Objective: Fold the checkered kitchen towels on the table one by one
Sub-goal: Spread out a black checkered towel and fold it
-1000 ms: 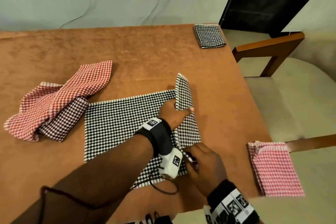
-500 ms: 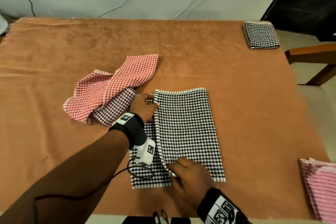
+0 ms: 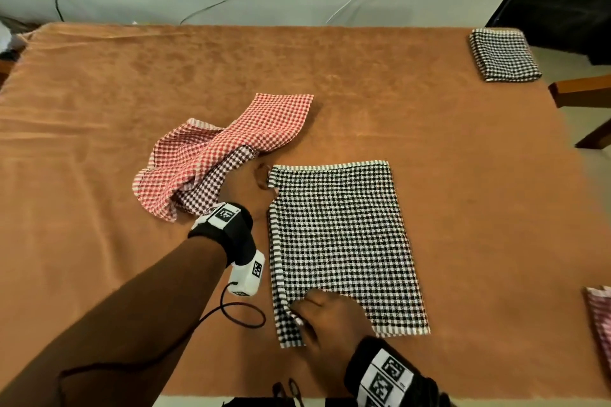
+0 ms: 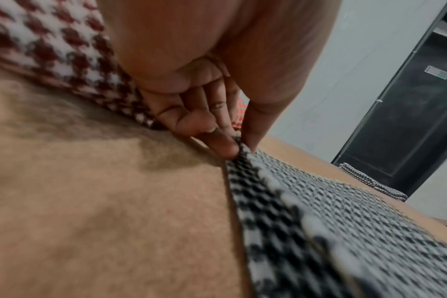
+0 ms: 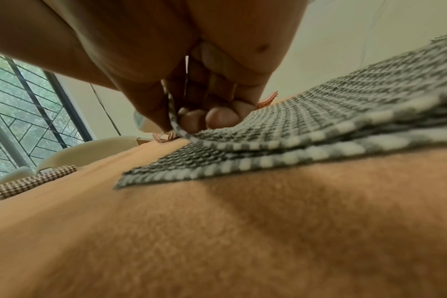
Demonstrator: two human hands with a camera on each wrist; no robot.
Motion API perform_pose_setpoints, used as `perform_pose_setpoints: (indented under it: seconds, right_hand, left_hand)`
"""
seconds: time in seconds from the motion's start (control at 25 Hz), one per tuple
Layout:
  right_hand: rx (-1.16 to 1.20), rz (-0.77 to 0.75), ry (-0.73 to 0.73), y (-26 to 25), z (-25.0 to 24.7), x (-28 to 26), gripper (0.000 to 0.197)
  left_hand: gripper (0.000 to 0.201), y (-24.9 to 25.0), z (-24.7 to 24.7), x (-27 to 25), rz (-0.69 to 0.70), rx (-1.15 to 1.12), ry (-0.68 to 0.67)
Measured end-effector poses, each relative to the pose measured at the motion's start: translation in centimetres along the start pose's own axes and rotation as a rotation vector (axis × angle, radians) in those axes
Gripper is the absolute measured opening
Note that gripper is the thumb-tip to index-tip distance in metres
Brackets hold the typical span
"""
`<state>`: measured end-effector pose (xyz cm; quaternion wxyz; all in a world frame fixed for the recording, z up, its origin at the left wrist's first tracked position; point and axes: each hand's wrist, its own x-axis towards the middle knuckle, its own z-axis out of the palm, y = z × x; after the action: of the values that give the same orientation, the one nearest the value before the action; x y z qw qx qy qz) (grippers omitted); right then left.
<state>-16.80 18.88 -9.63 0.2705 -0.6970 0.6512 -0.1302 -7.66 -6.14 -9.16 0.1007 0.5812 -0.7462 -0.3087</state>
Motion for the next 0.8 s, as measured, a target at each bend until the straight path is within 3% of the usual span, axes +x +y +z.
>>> perform_pose_setpoints:
  seconds: [0.16, 0.44, 0.64, 0.8]
  right_hand:
    - [0.025, -0.007, -0.022, -0.3, 0.8, 0.2, 0.025]
    - [-0.01, -0.03, -0.084, -0.4, 1.5, -0.6, 0.026]
    - [-0.105, -0.067, -0.081, -0.9, 2.0, -1.0, 0.021]
    - [-0.032, -0.108, -0.078, -0.7, 0.9, -2.0, 0.025]
  left_hand:
    - [0.064, -0.9, -0.7, -0.2, 0.01, -0.055, -0.019]
    - [0.057, -0.5, 0.0, 0.0, -0.01, -0.086, 0.036]
    - [0.054, -0.9, 0.2, 0.2, 0.006, -0.068, 0.089]
    - [0.059, -0.1, -0.7, -1.0, 0.038, -0.005, 0.074]
